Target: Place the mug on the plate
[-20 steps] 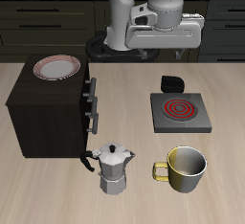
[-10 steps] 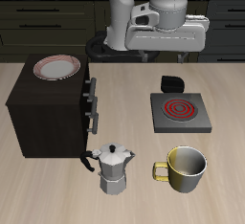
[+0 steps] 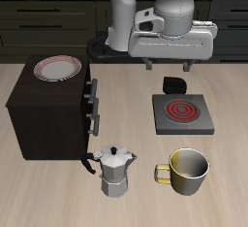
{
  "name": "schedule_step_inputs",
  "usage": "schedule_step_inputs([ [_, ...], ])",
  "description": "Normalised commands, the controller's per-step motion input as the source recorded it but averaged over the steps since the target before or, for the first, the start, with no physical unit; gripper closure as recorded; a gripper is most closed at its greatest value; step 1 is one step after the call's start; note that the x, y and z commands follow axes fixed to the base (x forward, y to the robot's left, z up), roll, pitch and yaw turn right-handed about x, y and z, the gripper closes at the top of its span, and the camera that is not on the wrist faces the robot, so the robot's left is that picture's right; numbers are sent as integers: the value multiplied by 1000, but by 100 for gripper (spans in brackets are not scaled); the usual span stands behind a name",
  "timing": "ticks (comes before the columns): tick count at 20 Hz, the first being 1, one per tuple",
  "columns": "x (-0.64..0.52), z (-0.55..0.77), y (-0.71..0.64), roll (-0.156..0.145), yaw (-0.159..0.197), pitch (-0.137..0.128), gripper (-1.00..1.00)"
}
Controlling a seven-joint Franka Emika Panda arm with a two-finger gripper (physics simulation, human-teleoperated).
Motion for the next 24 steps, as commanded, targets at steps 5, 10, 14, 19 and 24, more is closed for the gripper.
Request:
schedule_step_inputs([
  [5, 293, -137, 149, 38, 42, 5, -100],
  [10, 269, -105, 74, 22, 36, 14, -100],
  [14, 318, -69, 9, -21, -25, -6, -100],
  [19, 203, -55, 29, -11, -32, -2, -100],
  [24, 233, -64, 44, 17, -13, 2, -100],
])
